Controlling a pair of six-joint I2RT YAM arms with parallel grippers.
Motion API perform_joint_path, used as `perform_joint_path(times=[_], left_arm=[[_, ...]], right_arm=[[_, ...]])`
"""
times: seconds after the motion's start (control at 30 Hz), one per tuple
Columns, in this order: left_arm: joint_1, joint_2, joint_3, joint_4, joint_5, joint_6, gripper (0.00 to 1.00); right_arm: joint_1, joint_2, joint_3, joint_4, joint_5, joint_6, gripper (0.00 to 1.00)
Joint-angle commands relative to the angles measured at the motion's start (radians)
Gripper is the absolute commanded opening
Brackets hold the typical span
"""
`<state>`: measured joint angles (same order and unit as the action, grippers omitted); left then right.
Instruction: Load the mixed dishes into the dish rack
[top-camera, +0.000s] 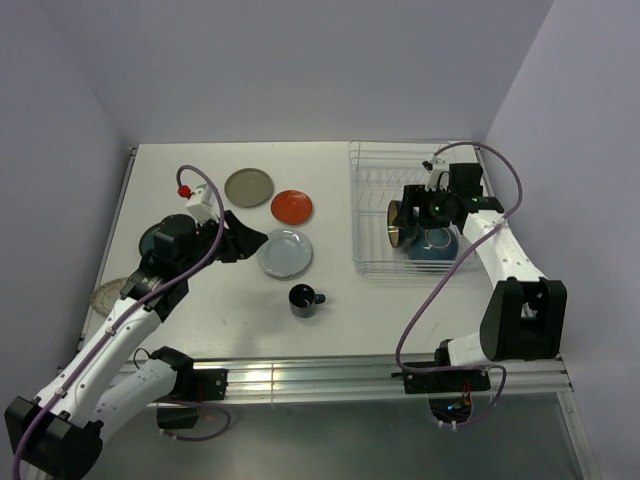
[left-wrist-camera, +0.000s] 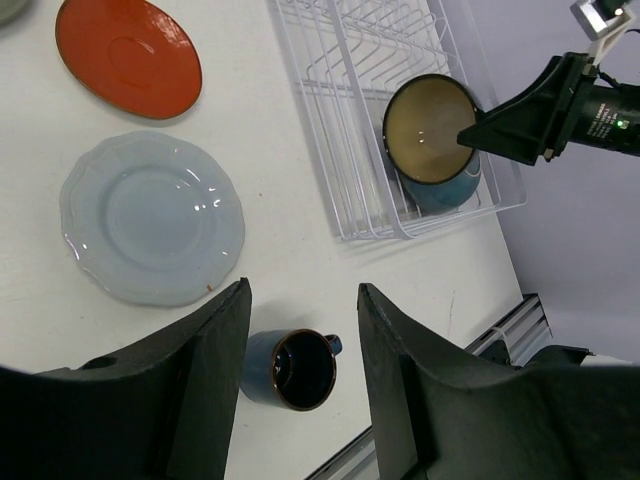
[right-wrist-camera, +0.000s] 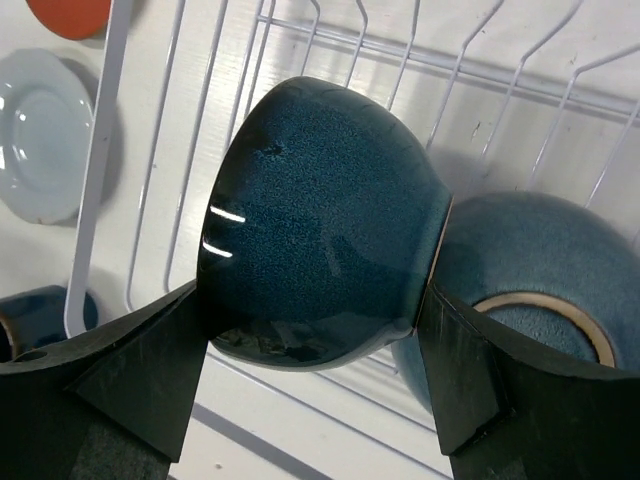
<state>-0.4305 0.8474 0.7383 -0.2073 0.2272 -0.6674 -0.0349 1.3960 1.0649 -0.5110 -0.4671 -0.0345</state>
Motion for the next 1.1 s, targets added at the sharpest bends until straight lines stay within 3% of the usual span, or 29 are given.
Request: perform_joint_path(times=[0.0, 0.4, 0.8, 1.07], left_arm=[[0.004, -0.021, -0.013, 0.028, -0.015, 0.025, 0.53], [0.006, -0.021, -0.022, 0.034, -0.012, 0.029, 0.53], [0.006, -0.027, -0.024, 0.036, -0.015, 0.032, 0.53], [0.004, -0.031, -0.025, 0.037, -0.017, 0.037, 0.53]], right_arm=[[0.03, 0.001, 0.092, 0.052, 0.054, -0.062, 0.0], [0.165, 0.049, 0.125, 0.04, 0.237, -0.133, 0.0], [0.329, 0.075, 0.116, 0.083, 0.525, -0.234, 0.0], [0.375, 0.061, 0.099, 0.118, 0.63, -0.28, 0.0]])
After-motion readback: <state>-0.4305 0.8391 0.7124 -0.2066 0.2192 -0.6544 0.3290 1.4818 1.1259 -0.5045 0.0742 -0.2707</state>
